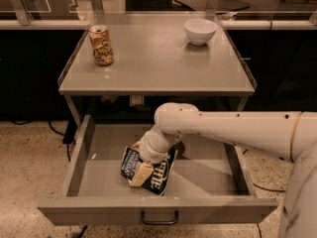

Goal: Pick blue chip bag from top drawer and place on counter

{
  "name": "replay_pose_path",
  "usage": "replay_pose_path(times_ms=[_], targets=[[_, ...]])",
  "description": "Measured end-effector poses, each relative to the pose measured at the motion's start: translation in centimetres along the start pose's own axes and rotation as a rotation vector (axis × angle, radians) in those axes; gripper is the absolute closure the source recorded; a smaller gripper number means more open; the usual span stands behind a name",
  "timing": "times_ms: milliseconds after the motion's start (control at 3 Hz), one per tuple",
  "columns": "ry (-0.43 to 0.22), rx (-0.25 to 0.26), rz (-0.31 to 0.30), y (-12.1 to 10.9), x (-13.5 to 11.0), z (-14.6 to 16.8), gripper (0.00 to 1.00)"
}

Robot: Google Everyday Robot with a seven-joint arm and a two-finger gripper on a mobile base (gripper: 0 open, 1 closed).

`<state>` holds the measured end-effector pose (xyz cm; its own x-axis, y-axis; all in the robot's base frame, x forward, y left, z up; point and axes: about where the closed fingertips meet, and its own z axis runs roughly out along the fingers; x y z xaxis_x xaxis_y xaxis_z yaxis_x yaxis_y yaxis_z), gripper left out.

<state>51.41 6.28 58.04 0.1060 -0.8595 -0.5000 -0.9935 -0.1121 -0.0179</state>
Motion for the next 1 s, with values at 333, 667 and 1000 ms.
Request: replay_pose_path(times_ms=[333, 667, 1000], targets=[[0.0, 0.0, 0.0, 0.0, -0.7, -1.2, 1.0], [0.0, 0.0, 0.0, 0.0, -0.8, -1.3, 1.0], [0.051, 0.044, -0.048, -0.9, -1.6, -5.3, 1.0]])
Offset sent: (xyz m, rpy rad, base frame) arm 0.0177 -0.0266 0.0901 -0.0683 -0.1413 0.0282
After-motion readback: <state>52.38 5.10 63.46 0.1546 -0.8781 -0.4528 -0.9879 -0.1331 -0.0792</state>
